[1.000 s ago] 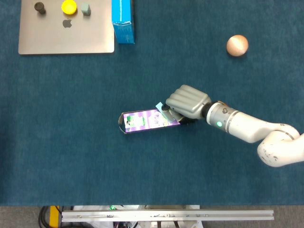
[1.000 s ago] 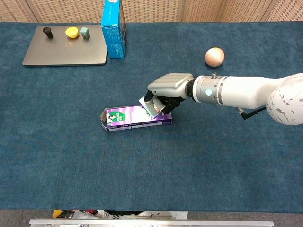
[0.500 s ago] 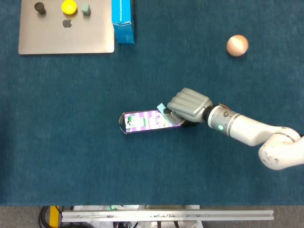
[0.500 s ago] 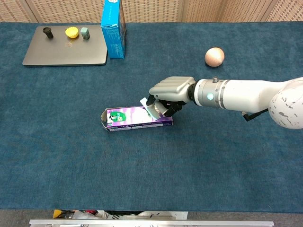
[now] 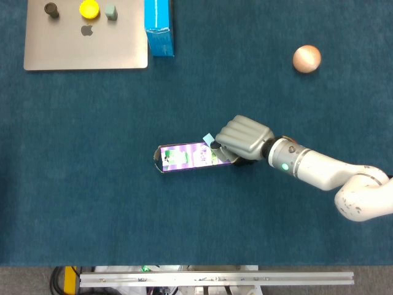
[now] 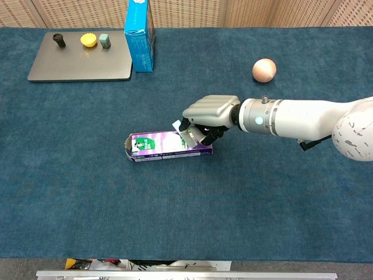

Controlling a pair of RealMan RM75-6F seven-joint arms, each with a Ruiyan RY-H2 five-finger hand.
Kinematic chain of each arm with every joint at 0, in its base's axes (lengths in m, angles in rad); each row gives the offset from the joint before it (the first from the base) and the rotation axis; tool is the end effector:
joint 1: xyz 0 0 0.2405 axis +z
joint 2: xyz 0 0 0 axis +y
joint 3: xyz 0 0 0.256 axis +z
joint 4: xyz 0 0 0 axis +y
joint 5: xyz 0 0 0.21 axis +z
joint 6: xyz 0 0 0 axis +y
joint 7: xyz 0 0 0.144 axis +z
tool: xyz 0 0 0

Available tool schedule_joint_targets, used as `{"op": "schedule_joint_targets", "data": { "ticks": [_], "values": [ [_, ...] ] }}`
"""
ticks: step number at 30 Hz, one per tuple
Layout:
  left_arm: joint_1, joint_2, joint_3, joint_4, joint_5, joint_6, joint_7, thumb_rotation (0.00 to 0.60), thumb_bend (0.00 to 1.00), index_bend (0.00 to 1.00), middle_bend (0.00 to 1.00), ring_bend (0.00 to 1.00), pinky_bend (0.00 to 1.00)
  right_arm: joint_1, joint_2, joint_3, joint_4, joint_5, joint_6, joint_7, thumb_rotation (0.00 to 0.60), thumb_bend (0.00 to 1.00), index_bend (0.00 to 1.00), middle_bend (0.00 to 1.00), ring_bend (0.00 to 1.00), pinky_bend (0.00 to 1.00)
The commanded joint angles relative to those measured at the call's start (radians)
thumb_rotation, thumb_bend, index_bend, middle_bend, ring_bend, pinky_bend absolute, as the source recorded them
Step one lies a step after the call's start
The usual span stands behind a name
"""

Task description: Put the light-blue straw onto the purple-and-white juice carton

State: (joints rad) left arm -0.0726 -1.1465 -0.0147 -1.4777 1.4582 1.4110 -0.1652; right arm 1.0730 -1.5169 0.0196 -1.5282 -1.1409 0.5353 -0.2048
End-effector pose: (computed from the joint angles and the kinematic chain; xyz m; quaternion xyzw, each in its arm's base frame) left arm -0.3501 0.1705 0.1533 -0.5778 -0.4486 -0.3635 0.5768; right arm -0.0876 -0.3146 -0.0737 0.8975 -0.3280 0.2260 0.1891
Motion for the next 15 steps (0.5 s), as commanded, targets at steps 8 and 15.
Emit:
{"op": "schedule_joint_targets", "data": {
  "ticks": [8,15],
  "values": [
    [0.000,-0.001,0.000,0.001,0.001,0.000,-0.001,0.600,0.22,0.15,0.20,0.23,0.26,-0.001,0.003,-0.008,-0.003,0.002,0.011,-0.019,0.576,1.00,0.54,1.00,1.00,1.00],
    [0.000,-0.001,-0.001,0.001,0.003,0.002,-0.002,0.600,0.22,0.15,0.20,0.23,0.26,-0.004,0.009,-0.005,-0.016,-0.007,0.010,-0.010,0.577,1.00,0.54,1.00,1.00,1.00]
  ]
}}
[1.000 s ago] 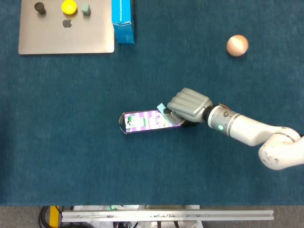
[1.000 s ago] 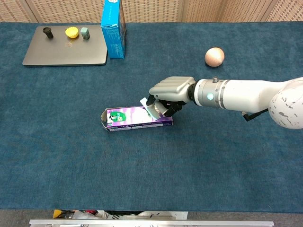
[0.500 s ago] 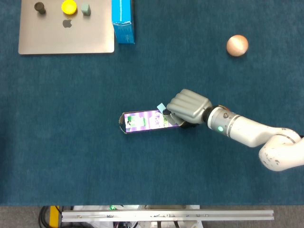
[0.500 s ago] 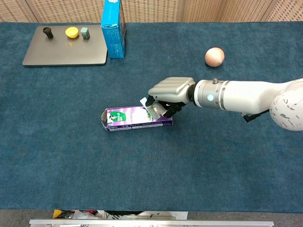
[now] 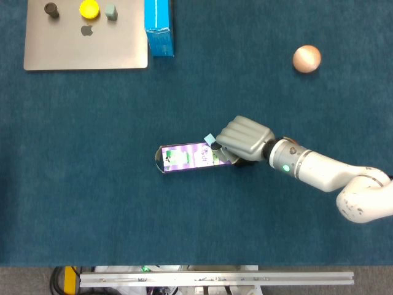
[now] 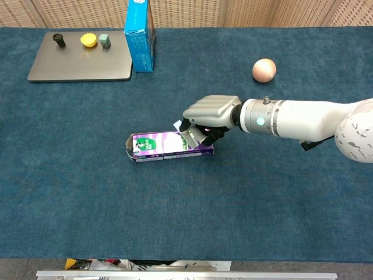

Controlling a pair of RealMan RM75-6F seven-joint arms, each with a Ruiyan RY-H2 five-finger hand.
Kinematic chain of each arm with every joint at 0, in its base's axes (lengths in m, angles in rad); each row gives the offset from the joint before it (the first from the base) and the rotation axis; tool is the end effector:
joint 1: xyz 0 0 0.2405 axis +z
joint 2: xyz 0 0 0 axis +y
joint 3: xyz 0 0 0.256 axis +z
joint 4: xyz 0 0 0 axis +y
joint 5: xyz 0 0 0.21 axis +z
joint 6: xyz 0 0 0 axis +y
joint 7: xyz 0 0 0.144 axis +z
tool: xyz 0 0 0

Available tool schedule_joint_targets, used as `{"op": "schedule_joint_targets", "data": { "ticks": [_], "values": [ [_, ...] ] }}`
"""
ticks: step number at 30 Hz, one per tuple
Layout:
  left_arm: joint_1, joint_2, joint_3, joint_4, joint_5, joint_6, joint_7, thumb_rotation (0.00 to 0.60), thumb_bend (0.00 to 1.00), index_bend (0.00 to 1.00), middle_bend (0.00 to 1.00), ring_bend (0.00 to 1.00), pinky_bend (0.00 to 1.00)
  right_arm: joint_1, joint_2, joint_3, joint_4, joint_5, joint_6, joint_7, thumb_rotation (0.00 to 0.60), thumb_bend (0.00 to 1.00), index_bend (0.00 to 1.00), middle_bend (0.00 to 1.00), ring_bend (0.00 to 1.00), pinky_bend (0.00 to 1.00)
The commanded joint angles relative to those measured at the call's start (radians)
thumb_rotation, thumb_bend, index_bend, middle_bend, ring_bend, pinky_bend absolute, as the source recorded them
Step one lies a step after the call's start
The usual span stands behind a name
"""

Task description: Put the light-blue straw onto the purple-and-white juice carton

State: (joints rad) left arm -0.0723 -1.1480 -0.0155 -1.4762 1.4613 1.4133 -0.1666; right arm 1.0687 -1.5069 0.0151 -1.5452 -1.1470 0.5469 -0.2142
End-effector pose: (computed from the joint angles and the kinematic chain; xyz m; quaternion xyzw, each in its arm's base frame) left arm -0.3497 0.1706 0.1531 -0.5781 -0.4476 -0.3653 0.5763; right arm -0.0878 -0.3121 -0.0710 0.8988 -0.3231 0.2281 0.1892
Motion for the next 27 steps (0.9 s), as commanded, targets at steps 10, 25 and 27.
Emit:
{"op": "schedule_joint_targets", "data": {
  "ticks": [10,25,27],
  "values": [
    [0.002,-0.001,0.000,0.005,-0.003,-0.001,-0.004,0.600,0.22,0.15,0.20,0.23,0.26,0.006,-0.011,-0.008,0.014,0.006,-0.009,-0.015,0.575,1.00,0.54,1.00,1.00,1.00],
    [0.000,-0.004,-0.001,0.004,0.000,-0.002,-0.001,0.599,0.22,0.15,0.20,0.23,0.26,-0.004,0.002,-0.009,0.014,0.002,-0.002,-0.008,0.577,1.00,0.54,1.00,1.00,1.00],
    [0.000,-0.004,0.000,0.005,-0.001,-0.003,-0.001,0.599,0.22,0.15,0.20,0.23,0.26,-0.004,0.000,-0.009,0.017,0.003,-0.003,-0.010,0.577,1.00,0.54,1.00,1.00,1.00]
  ]
}}
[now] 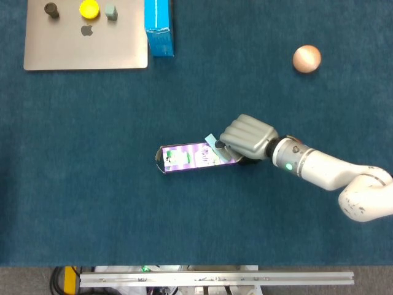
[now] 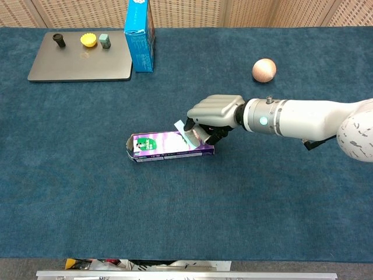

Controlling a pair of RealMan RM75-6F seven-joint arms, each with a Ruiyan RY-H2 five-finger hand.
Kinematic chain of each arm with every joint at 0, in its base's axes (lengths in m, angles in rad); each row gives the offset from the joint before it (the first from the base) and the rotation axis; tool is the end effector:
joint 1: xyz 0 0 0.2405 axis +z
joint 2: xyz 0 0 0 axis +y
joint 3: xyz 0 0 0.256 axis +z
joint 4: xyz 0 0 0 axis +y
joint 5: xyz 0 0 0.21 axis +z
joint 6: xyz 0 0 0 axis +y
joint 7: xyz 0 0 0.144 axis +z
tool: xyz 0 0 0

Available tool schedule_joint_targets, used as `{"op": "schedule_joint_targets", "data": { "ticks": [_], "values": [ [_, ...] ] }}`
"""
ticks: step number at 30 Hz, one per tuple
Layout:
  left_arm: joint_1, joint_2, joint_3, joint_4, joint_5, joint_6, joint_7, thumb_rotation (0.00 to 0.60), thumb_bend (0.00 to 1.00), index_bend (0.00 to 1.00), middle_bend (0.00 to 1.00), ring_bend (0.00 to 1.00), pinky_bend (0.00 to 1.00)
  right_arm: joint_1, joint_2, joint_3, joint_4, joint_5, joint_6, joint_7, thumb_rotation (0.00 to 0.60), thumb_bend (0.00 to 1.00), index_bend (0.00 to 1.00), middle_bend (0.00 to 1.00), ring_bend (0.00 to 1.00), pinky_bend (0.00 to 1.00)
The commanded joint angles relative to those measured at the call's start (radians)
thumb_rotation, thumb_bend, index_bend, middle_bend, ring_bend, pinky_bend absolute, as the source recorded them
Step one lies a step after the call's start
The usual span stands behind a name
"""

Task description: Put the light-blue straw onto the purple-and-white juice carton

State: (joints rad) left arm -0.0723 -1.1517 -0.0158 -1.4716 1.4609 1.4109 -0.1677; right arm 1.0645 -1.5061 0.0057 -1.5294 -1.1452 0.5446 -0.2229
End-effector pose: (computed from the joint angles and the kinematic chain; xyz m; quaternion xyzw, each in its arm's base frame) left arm -0.3504 0.1707 0.1521 -0.5781 -0.4484 -0.3646 0.5760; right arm -0.0948 -0.3149 -0.0706 0.9002 -0.3197 0.2200 0.1975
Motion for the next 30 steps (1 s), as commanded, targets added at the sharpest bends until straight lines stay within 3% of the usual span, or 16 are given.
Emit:
{"op": "schedule_joint_targets", "data": {
  "ticks": [1,30],
  "values": [
    [0.000,0.000,0.000,0.000,-0.001,0.000,0.000,0.600,0.22,0.15,0.20,0.23,0.26,0.001,-0.002,0.000,0.001,0.001,0.000,-0.001,0.577,1.00,0.54,1.00,1.00,1.00],
    [0.002,0.001,-0.001,-0.001,0.001,0.003,0.001,0.600,0.22,0.15,0.20,0.23,0.26,-0.004,-0.003,0.011,-0.012,-0.006,0.011,0.008,0.577,1.00,0.54,1.00,1.00,1.00]
  ]
}}
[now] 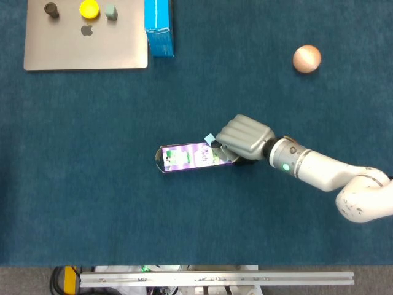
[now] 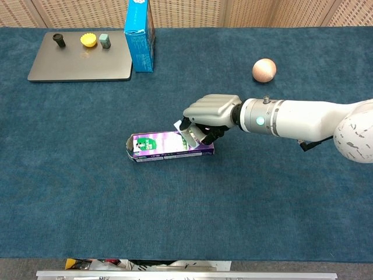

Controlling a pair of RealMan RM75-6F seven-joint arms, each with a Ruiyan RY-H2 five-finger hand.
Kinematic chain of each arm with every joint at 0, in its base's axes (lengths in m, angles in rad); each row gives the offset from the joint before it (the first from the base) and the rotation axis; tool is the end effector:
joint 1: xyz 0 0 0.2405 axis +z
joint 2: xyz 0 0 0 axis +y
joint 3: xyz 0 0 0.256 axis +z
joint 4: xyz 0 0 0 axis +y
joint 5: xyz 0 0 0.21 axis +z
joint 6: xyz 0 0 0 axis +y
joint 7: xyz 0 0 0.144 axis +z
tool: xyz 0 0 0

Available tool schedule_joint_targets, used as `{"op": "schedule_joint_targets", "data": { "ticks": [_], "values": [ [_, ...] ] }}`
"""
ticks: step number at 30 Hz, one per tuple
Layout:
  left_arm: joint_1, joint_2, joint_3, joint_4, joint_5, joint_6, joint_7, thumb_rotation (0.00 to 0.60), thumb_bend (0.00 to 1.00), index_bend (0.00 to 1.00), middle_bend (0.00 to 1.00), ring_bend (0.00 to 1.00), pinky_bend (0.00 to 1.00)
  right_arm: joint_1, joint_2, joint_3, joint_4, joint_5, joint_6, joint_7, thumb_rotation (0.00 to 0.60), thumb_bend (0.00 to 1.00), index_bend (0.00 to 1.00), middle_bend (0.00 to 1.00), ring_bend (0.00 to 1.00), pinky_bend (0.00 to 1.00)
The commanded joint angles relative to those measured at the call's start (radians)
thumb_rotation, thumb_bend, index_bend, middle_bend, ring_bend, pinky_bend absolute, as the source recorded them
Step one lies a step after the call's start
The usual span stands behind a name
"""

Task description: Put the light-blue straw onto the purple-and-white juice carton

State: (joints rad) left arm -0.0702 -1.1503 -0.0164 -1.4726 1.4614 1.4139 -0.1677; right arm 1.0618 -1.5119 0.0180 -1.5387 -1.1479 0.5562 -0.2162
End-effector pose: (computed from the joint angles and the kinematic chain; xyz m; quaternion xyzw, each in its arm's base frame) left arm -0.3504 0.1701 0.1529 -0.5773 -0.4477 -0.3651 0.5770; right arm -0.0886 -0.3133 -0.0712 0.8965 -0.3240 0.2323 0.1934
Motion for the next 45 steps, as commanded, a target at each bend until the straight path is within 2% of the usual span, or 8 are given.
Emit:
{"op": "schedule_joint_targets", "data": {
  "ticks": [1,23,28,36,45],
  "values": [
    [-0.001,-0.001,0.000,-0.001,0.002,0.000,0.001,0.600,0.22,0.15,0.20,0.23,0.26,-0.001,0.002,-0.003,-0.001,-0.004,-0.002,0.000,0.577,1.00,0.54,1.00,1.00,1.00],
    [0.002,-0.003,0.000,0.002,0.000,0.002,-0.002,0.600,0.22,0.15,0.20,0.23,0.26,-0.002,0.003,-0.011,0.014,0.010,-0.009,-0.009,0.577,1.00,0.54,1.00,1.00,1.00],
    [0.003,0.000,-0.002,0.003,-0.005,0.002,-0.003,0.600,0.22,0.15,0.20,0.23,0.26,-0.015,0.015,0.002,-0.003,0.005,0.015,0.008,0.575,1.00,0.54,1.00,1.00,1.00],
    [-0.003,-0.004,-0.014,0.004,-0.011,0.003,-0.002,0.600,0.22,0.15,0.20,0.23,0.26,-0.078,0.123,0.016,-0.082,-0.023,0.097,0.067,0.575,1.00,0.54,1.00,1.00,1.00],
    [-0.018,-0.020,-0.038,0.019,-0.040,-0.012,-0.005,0.600,0.22,0.15,0.20,0.23,0.26,-0.241,0.286,0.017,-0.154,-0.038,0.317,0.129,0.544,1.00,0.52,1.00,1.00,1.00]
  ]
}}
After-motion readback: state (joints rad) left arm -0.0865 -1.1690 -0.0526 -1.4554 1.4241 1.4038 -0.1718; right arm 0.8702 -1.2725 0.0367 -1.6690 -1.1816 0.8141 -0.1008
